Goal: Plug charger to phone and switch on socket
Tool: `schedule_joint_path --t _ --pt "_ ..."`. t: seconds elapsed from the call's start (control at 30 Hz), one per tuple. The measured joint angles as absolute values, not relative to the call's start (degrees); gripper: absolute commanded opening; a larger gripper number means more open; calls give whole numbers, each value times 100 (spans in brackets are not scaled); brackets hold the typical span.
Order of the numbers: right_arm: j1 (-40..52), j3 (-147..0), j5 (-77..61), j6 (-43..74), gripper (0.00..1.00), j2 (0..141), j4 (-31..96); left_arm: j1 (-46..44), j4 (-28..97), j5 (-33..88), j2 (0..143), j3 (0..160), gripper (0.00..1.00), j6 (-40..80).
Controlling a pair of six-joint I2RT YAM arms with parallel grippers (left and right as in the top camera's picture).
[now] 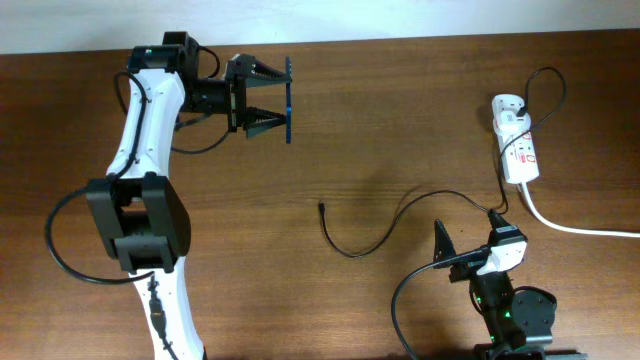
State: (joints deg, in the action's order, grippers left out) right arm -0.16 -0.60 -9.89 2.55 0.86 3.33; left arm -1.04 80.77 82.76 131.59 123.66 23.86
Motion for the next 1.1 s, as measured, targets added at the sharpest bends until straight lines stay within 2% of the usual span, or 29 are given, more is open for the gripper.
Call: schedule_joint_path --t 0.1,0.23,0.33,0.43,0.5,0.57,0.7,0.73,0.77,0.8,0.97,1.03,1.1 --pt "-16 -60 -1181 423 98 86 298 -104 8077 8276 13159 12366 76 2386" --pt "-14 -60 -2515 2119 98 89 56 -104 8079 8276 13159 12366 76 2388" --pt "-10 -60 -2873 3249 99 97 -615 -104 8077 8276 13159 12366 76 2388" --pt "-10 -69 -3210 3653 98 93 -1977 -104 8079 8281 13159 12366 75 2408" --pt "-10 -189 -3291 3627 98 93 -2119 -104 8077 8298 13159 12366 75 2408" --pt "-12 -961 -3312 3059 98 134 -910 -104 8075 8305 13159 12366 75 2410" --pt "-5 -3339 -2676 1404 98 1083 3052 -104 8079 8318 13159 12368 75 2423" --pt "-5 -3446 -2620 1288 98 1155 3201 -104 8075 8320 13161 12372 75 2425" --pt "-5 -4034 -2596 1177 98 1673 3872 -104 8079 8320 13161 12376 75 2427" --pt "-5 -4442 -2987 1155 98 2115 4010 -104 8082 8322 13161 12381 76 2427" --pt "-1 -4652 -4357 1660 98 2703 3551 -104 8079 8322 13161 12387 76 2429" --pt "5 -4703 -4025 1815 98 2873 4370 -104 8103 8322 13161 12387 75 2429" --pt "5 -4812 -3030 1968 98 3245 5280 -104 8154 8322 13161 12387 75 2429"
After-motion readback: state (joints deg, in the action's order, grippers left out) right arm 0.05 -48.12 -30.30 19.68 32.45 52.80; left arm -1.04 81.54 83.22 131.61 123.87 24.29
